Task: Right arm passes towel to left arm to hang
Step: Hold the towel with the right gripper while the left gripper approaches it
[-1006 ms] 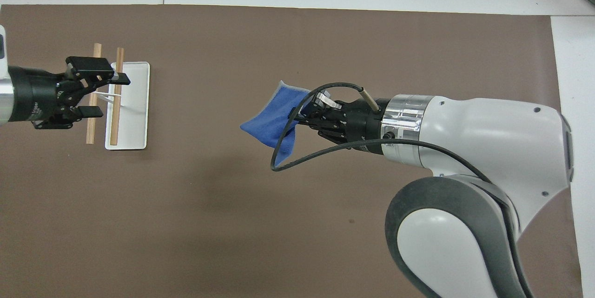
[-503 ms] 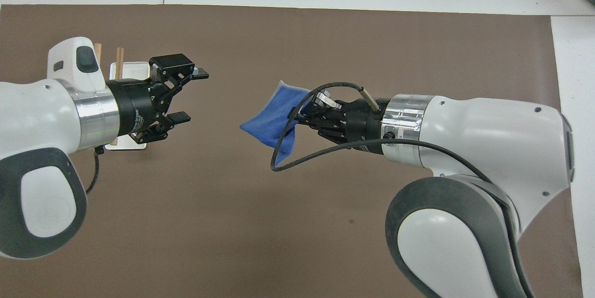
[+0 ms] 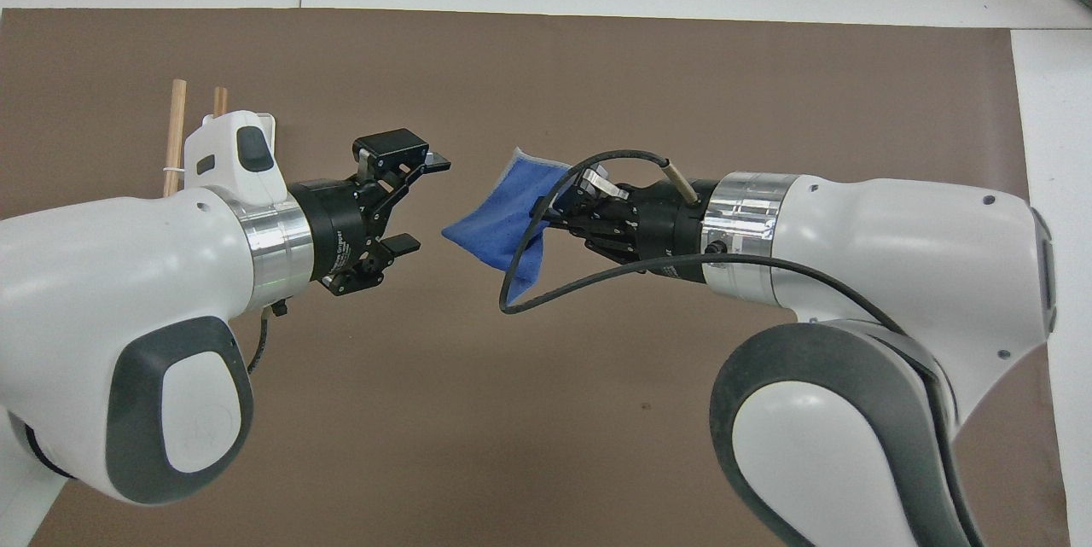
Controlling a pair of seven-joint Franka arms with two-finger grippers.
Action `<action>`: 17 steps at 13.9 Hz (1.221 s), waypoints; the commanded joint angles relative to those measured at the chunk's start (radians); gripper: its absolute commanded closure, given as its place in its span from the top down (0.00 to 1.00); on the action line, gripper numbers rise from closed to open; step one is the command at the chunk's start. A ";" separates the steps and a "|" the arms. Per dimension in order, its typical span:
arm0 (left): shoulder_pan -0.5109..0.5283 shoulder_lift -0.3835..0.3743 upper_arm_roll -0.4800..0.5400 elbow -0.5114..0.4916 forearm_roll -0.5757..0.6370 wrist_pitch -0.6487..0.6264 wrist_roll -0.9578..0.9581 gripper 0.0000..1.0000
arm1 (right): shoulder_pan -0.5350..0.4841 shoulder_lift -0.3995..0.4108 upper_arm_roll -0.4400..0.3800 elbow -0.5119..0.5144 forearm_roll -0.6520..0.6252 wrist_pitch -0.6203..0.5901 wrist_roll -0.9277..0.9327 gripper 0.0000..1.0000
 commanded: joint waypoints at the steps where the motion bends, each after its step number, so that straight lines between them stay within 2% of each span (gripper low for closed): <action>1: -0.043 -0.024 0.015 -0.040 -0.022 0.031 -0.071 1.00 | -0.013 -0.009 0.005 0.002 0.022 -0.021 0.003 0.00; 7: -0.066 -0.025 0.014 -0.041 -0.022 0.031 -0.223 1.00 | -0.013 -0.009 0.002 0.002 0.015 -0.030 0.002 0.00; 14: -0.087 -0.021 0.009 -0.038 -0.022 0.084 -0.317 1.00 | -0.012 -0.009 0.002 0.002 0.010 -0.029 0.003 0.00; 17: -0.089 -0.021 0.011 -0.040 -0.022 0.091 -0.352 0.81 | -0.012 -0.009 0.002 0.002 0.012 -0.029 0.003 0.00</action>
